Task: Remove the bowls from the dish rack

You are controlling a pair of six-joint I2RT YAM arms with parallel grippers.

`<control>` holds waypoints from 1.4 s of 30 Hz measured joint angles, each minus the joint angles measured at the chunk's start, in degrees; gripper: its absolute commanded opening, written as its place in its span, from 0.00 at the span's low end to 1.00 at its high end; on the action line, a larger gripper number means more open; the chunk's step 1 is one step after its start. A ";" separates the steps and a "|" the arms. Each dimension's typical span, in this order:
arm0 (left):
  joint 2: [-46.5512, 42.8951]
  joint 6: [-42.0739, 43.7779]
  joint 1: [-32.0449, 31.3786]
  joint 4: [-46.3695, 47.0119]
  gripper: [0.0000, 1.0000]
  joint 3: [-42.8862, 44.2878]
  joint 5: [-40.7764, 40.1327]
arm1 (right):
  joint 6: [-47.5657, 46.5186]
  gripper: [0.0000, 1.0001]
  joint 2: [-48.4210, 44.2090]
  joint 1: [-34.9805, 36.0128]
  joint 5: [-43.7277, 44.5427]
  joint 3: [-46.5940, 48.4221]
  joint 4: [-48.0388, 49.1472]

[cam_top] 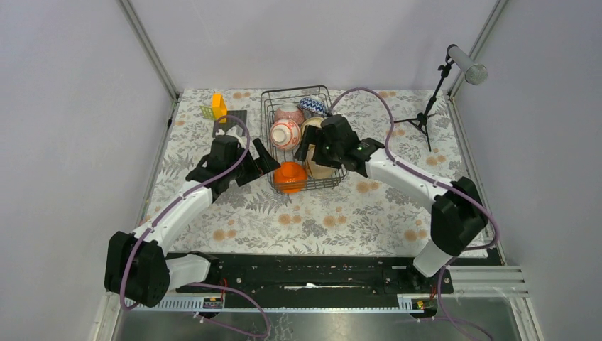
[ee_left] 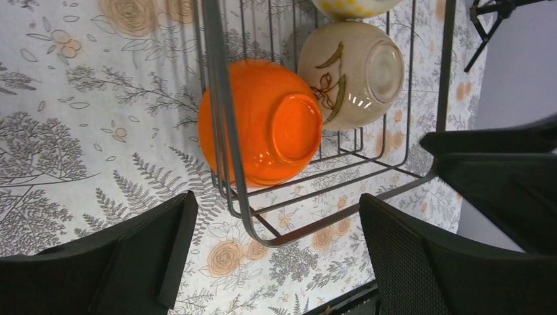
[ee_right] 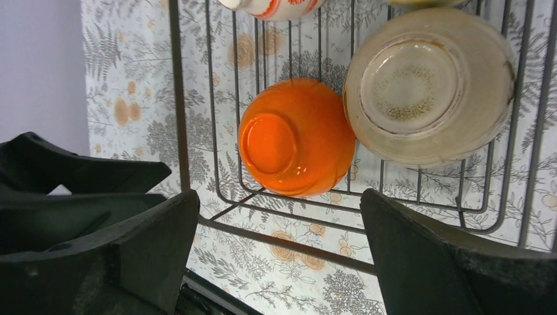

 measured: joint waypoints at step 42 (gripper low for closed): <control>-4.61 3.54 -0.04 1.38 0.80 -2.69 3.69 | 10.36 0.99 16.44 0.92 -6.32 -0.04 9.46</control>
